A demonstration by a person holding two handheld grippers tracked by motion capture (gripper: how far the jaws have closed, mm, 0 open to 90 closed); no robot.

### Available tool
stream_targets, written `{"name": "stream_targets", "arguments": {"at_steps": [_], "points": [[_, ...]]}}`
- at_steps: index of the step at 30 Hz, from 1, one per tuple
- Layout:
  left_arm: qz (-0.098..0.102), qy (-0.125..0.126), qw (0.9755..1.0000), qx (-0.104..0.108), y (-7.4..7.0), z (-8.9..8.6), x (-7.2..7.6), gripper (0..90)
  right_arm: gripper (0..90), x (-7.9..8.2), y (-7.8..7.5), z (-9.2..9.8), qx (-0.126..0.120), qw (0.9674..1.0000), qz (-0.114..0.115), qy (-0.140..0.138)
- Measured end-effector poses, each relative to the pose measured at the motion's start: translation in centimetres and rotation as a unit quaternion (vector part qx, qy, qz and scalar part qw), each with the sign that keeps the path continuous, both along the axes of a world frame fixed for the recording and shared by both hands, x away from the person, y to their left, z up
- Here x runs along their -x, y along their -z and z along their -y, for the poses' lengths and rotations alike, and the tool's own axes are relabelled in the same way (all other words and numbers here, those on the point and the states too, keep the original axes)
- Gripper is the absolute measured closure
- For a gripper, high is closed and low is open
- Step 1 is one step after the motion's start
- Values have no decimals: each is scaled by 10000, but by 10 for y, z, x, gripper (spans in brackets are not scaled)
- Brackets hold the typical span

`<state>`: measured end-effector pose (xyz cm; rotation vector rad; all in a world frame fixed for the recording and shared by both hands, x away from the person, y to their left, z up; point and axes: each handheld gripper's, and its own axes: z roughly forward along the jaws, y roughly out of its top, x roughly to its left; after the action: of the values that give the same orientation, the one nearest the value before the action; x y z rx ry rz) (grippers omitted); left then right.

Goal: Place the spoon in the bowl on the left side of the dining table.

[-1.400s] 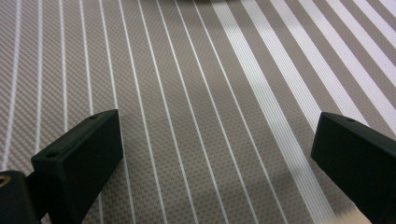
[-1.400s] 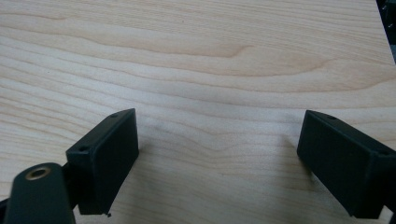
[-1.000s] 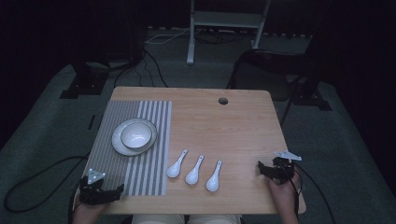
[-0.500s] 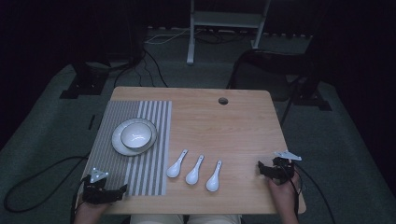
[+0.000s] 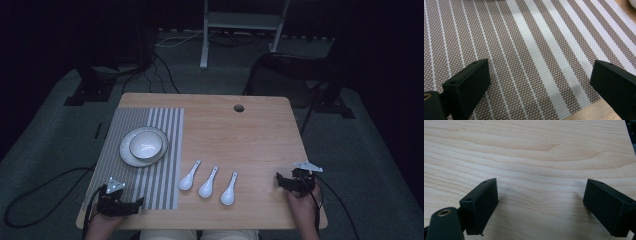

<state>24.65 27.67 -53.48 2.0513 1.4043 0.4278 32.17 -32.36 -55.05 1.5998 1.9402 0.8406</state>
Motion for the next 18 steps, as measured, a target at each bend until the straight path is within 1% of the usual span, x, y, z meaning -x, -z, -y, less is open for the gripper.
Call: {"name": "stream_targets", "arguments": {"at_steps": [6,7,10,13,16,17,18], "points": [[44,108,9999,-20,-7,8,-3,30,120,0,0,0,1,10000,1,-1],[44,108,9999,-20,-7,8,-3,30,120,0,0,0,1,10000,1,-1],[17,214,9998,-31,-7,14,-5,30,120,0,0,0,-1,10000,-1,2],[14,230,9997,-32,-8,17,-5,31,120,0,0,0,1,10000,3,-2],[6,342,9994,-1,-10,22,-7,31,120,0,0,0,-2,10000,-1,2],[6,342,9994,-1,-10,22,-7,31,120,0,0,0,-2,10000,-1,2],[-5,410,9992,-11,-10,25,-9,31,120,0,0,0,-2,10000,0,1]]}}
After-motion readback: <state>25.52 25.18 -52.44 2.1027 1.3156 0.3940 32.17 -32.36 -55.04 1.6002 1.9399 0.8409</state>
